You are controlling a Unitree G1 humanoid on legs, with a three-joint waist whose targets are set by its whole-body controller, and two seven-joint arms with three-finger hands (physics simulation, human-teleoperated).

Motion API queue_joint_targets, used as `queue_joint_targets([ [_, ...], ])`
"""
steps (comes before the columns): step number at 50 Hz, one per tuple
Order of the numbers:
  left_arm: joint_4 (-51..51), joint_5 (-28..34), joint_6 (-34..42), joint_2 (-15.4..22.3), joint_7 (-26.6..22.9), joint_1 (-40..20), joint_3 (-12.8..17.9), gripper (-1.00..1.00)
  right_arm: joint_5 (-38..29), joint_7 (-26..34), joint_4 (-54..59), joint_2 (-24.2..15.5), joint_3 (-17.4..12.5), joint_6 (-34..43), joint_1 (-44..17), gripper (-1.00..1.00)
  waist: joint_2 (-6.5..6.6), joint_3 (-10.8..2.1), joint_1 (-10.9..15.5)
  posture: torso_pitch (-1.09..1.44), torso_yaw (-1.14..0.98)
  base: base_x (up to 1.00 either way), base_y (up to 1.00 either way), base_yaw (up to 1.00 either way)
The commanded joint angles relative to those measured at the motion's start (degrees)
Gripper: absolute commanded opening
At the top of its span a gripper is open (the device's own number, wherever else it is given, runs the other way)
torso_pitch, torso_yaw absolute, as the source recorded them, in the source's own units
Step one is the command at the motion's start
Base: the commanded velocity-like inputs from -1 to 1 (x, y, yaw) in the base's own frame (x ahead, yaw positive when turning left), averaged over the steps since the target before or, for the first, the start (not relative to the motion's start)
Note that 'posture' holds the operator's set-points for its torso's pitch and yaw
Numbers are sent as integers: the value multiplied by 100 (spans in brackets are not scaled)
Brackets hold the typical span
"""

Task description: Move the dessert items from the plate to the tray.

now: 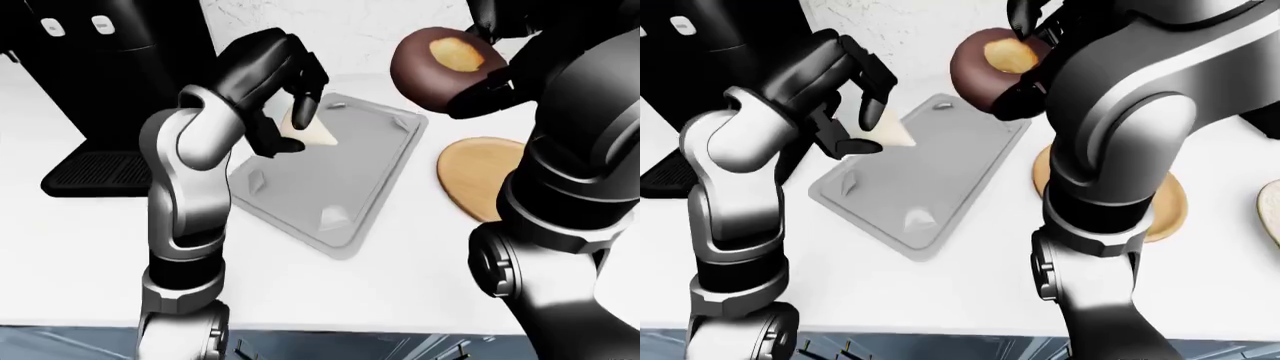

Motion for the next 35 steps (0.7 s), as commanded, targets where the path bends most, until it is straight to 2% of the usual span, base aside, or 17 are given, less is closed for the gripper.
queue_joint_targets([
  [1,-61,-82,-7,-91,160,61,25,-100,14,-159,-45,-26,19,-15,-248,-98,-54,-133,-7,0,0,0,0,0],
  [7,-62,-315,131,-311,187,308,-43,-100,70,-323,76,-59,1,13,-237,-98,-91,-123,-19,0,0,0,0,0],
  [15,115,-307,-8,-419,420,482,-164,-100,40,-308,68,-133,-6,107,-189,-98,-138,-107,2,0,0,0,0,0],
  [19,196,-298,-43,-425,489,463,-166,-62,89,-345,85,-140,-17,101,-186,-98,-140,-108,5,0,0,0,0,0],
  [21,233,-298,-68,-430,512,479,-174,-59,80,-321,80,-160,-10,115,-191,-98,-142,-113,6,0,0,0,0,0],
  [26,402,-266,-153,-440,627,495,-191,-33,70,-311,59,-148,5,128,-179,-98,-142,-128,10,0,0,0,0,0],
  [29,535,-248,-228,-409,685,497,-170,-26,73,-311,70,-157,-4,125,-190,-98,-142,-138,10,0,0,0,0,0],
  [35,488,-250,-228,-318,628,490,-100,18,105,-361,60,-140,-3,120,-148,-98,-142,-153,7,0,0,0,0,0],
])
